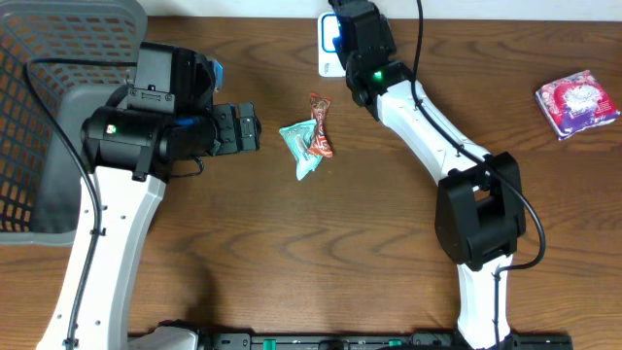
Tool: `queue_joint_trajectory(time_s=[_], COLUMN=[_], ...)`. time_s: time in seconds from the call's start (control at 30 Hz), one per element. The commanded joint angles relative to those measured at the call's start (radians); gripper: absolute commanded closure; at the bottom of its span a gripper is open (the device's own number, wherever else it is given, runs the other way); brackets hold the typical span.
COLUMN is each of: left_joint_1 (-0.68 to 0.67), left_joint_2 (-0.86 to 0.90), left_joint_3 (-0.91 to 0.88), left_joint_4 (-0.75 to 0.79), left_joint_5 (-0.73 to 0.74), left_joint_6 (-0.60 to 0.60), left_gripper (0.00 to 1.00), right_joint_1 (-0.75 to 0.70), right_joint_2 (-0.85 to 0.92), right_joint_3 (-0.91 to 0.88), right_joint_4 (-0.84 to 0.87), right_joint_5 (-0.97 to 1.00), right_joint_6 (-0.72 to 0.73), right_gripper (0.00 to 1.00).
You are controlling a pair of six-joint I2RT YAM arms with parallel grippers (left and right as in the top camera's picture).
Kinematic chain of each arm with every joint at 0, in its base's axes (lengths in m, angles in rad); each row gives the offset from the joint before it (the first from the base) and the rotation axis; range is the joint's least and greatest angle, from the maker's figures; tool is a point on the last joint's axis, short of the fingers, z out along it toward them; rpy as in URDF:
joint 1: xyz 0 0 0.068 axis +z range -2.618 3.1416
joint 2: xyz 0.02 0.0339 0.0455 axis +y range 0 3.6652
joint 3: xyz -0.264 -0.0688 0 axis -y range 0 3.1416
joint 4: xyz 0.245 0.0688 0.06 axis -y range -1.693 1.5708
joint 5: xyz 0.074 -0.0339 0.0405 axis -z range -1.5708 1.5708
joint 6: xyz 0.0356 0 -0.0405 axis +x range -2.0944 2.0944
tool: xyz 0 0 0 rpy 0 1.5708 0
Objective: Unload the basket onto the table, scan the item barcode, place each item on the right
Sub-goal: 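Hold the orange juice box up in front of the scanner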
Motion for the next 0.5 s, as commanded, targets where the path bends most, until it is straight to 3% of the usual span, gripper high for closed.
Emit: queue_joint_trajectory(time_s=[0.0,0.07,0.2,0.47], left_joint_1=[-0.002,-0.002,-0.002,-0.002], left_joint_2=[0.005,0.005,0.005,0.005], left_joint_3=[-0.005,-0.005,-0.005,-0.005], left_joint_4=[-0.003,-0.003,-0.003,-0.003], left_joint_5=[0.011,0.011,0.011,0.011], left_joint_6=[0.020,0.020,0.020,0.020], left_gripper=[0.02,0.02,0.02,0.02], right_joint_1=[0.014,0.018,0.032,0.021], right_joint_2=[0.044,0.064,0.117,0.130], right_joint_3=[0.027,0.027,0.027,0.045], right_joint_4=[0.054,0.082,0.097,0.111], right_joint_5=[-0.092,-0.149,-0.068,0.086], right_joint_6=[-0.126,-0.195,-0.260,-0.166], right_gripper=[0.99,0.99,0.99,0.99])
